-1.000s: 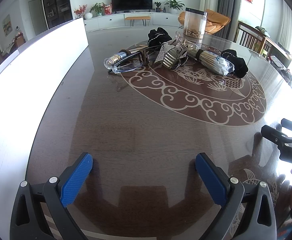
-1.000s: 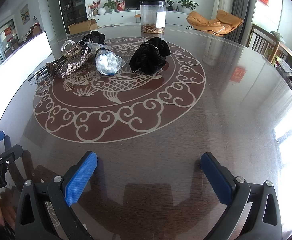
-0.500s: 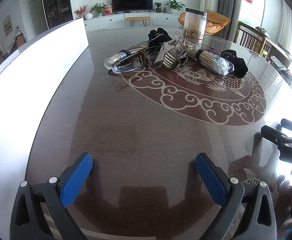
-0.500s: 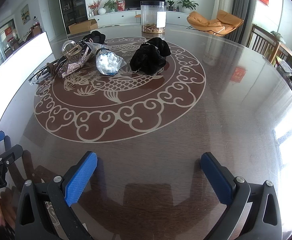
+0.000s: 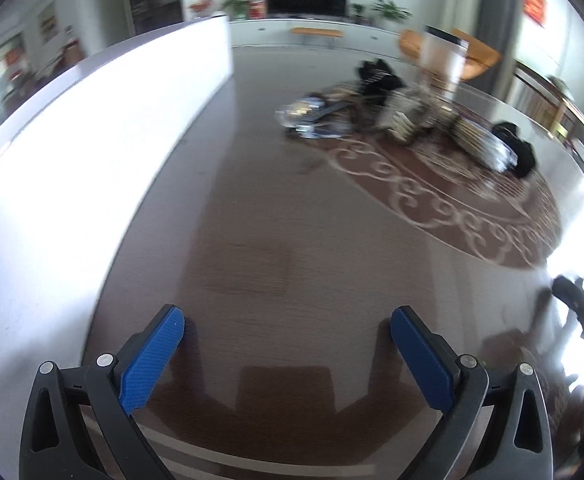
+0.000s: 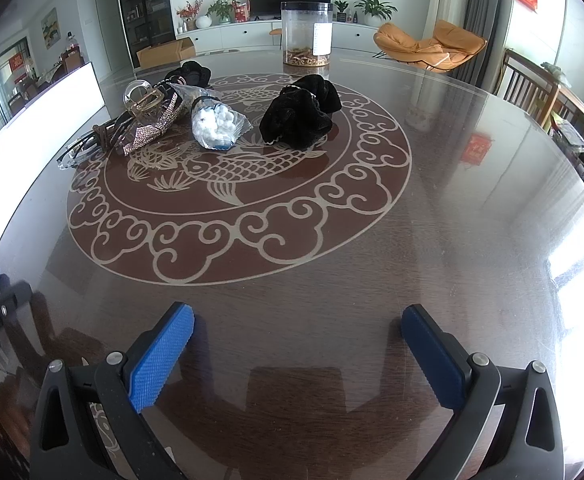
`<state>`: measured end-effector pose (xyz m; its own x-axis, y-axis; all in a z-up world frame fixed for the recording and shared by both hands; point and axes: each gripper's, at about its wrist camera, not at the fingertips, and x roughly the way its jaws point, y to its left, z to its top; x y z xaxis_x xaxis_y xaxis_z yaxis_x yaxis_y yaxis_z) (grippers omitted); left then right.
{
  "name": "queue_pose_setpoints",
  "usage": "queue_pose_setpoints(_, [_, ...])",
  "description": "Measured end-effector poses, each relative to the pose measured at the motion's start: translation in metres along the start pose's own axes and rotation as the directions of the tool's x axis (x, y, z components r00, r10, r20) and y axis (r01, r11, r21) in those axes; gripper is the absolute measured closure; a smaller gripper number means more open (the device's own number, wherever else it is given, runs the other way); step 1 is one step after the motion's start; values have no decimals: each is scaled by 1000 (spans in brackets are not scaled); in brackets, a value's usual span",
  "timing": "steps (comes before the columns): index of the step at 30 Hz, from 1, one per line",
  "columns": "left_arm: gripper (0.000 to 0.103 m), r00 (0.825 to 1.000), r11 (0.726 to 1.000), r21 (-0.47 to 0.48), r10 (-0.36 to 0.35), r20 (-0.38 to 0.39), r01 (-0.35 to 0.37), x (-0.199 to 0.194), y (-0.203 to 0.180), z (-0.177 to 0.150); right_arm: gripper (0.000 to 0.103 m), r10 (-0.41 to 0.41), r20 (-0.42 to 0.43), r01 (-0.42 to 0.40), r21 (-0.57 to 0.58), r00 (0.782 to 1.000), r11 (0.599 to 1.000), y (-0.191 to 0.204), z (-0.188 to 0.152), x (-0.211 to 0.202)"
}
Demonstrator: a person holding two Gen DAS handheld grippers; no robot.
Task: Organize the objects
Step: 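Grasp the black velvet pouch with the right gripper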
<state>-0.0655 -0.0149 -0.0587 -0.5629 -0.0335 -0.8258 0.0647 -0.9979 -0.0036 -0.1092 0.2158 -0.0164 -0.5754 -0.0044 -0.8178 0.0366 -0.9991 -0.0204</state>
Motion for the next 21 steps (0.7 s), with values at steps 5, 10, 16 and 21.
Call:
queue_pose_setpoints(5, [0,1000,1000,-4,6,15,-6,0,0,-1,0,4,-3,-4,0,1000,1000,0,1,0])
queue_pose_setpoints(10, [0,1000,1000,-8,10,25,-10,1,-1,-2,0,18,-57,-21,-36,998,999,-8,37,14])
queue_pose_setpoints(16, [0,1000,1000,-9,10,29,-10,2,-2,0,0,62,59,-72,191,996,979,-44,132,32])
queue_pose_setpoints(21, [0,1000,1000,-9,10,29,-10,2,-2,0,3,154,-169,-102,283,974,954,-30,167,104])
